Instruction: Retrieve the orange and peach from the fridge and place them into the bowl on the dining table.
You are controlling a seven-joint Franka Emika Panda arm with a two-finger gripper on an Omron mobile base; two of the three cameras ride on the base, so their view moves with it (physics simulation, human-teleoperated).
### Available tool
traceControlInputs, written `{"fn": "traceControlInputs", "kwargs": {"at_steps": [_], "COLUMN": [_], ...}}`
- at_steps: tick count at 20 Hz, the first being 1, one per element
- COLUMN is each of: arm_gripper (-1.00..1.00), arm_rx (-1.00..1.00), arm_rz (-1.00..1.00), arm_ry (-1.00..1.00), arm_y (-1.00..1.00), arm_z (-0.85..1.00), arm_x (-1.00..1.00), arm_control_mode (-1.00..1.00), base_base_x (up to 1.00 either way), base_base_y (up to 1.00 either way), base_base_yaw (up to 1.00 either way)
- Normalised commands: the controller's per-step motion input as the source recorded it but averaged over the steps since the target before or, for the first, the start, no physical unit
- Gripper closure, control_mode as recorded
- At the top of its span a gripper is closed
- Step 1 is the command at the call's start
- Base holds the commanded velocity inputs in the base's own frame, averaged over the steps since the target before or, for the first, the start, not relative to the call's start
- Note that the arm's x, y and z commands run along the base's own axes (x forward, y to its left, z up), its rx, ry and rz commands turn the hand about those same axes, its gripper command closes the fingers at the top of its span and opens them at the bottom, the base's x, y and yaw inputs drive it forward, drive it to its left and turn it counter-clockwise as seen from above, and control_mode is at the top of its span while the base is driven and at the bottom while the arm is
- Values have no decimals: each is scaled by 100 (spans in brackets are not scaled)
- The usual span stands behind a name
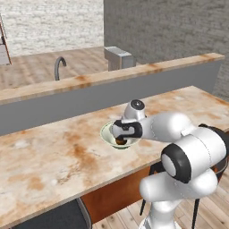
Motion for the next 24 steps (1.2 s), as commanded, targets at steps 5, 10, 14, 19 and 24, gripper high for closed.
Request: {"fn": "traceControlInputs", "kwargs": {"at_steps": [5, 10, 14, 19, 24], "arm_gripper": [-100, -100, -100, -100, -100], "arm_rx": [0, 0, 0, 0, 0], "arm_rz": [-1, 0, 0, 0, 0], "arm_ry": [1, 0, -5, -29, -36], "arm_y": [0, 0, 0, 0, -4], "arm_z": [0, 2, 36, 80, 96], "arm_x": [6, 0, -46, -100, -100], "arm_control_mode": [-100, -100, -100, -100, -100], "base_base_x": [0, 0, 0, 0, 0], "base_base_y": [0, 0, 0, 0, 0], "base_base_yaw": [0, 0, 0, 0, 0]}}
